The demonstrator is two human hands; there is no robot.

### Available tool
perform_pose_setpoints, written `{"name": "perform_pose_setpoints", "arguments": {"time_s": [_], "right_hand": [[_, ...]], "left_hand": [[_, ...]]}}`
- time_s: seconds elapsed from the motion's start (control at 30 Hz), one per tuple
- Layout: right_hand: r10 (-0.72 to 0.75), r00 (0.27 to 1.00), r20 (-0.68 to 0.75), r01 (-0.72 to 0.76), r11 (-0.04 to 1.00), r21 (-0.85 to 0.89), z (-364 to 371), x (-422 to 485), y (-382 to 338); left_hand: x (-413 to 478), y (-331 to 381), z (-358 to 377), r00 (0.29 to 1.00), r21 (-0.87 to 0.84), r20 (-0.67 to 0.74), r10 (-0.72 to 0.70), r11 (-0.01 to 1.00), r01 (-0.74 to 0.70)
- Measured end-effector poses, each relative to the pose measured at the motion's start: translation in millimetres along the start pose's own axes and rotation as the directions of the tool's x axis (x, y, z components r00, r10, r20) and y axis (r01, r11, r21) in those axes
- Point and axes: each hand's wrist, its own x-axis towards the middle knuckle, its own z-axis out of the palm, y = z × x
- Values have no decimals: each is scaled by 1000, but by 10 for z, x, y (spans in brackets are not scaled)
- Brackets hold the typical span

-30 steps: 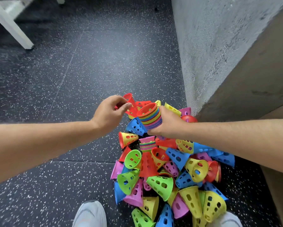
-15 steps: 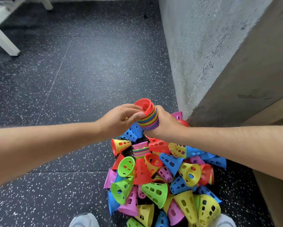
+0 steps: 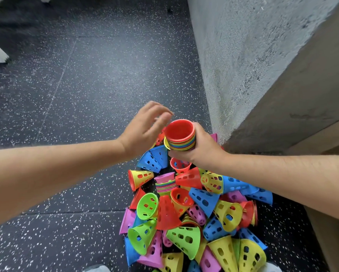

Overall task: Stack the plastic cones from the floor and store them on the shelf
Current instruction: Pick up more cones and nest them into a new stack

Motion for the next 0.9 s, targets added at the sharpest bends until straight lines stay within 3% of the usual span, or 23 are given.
{"name": "perform_pose_setpoints", "arguments": {"time_s": [0.1, 0.17, 0.23, 0.4, 0.5, 0.6, 0.73, 0.9], "right_hand": [[-14, 1000, 4, 14, 1000, -14, -13, 38, 66], [-27, 1000, 16, 28, 999, -39, -39, 64, 111], [-34, 999, 18, 35, 998, -51, -61, 81, 133], [-33, 999, 14, 34, 998, -45, -93, 132, 167], [-20, 1000, 22, 21, 999, -46, -122, 148, 193], [-18, 1000, 11, 19, 999, -50, -154, 144, 216], [-16, 1000, 4, 17, 998, -54, -193, 145, 231], [-23, 1000, 10, 23, 998, -58, -228, 129, 211]], "left_hand": [[9, -429, -78, 990, 193, 37, -133, 973, 124], [-29, -702, -89, 961, 423, 214, -177, 903, 72], [-78, -891, -34, 896, 545, 357, -263, 838, 29], [-69, -1188, 168, 779, 670, 315, -542, 708, 222], [2, -1225, 221, 731, 727, 349, -587, 661, 184], [57, -1232, 291, 745, 716, 351, -567, 675, 176], [113, -1192, 262, 820, 659, 311, -481, 731, 178], [317, -978, -42, 937, 518, 141, -321, 830, 207]]}}
